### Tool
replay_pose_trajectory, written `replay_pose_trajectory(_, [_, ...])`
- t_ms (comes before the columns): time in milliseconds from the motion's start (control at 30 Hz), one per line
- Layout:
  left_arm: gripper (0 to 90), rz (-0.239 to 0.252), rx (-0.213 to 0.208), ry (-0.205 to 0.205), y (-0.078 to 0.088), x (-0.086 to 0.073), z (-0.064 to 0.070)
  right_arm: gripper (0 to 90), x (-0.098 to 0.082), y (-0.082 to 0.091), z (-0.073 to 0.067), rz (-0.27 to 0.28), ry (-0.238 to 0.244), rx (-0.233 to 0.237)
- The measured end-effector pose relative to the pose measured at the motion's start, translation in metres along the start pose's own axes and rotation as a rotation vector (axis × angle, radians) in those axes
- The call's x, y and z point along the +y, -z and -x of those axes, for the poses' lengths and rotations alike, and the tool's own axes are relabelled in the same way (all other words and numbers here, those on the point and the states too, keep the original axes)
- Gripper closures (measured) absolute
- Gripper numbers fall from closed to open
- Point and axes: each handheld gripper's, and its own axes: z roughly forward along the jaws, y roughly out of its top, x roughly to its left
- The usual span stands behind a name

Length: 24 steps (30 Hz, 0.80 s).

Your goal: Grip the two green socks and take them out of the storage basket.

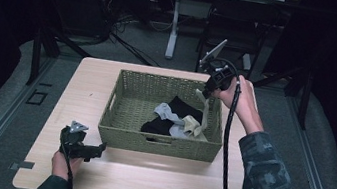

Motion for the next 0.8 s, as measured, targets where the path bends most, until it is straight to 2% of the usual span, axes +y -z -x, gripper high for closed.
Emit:
replay_pose_trajectory(300, [0.5,0.007,0.0,0.004,0.0,0.0,0.0,88.4,0.007,0.024,-0.003,0.036,0.006,-0.009])
replay_pose_trajectory(800, [0.5,0.007,-0.001,0.007,-0.001,0.0,0.001,88.4,0.011,0.044,0.005,0.053,-0.011,0.002])
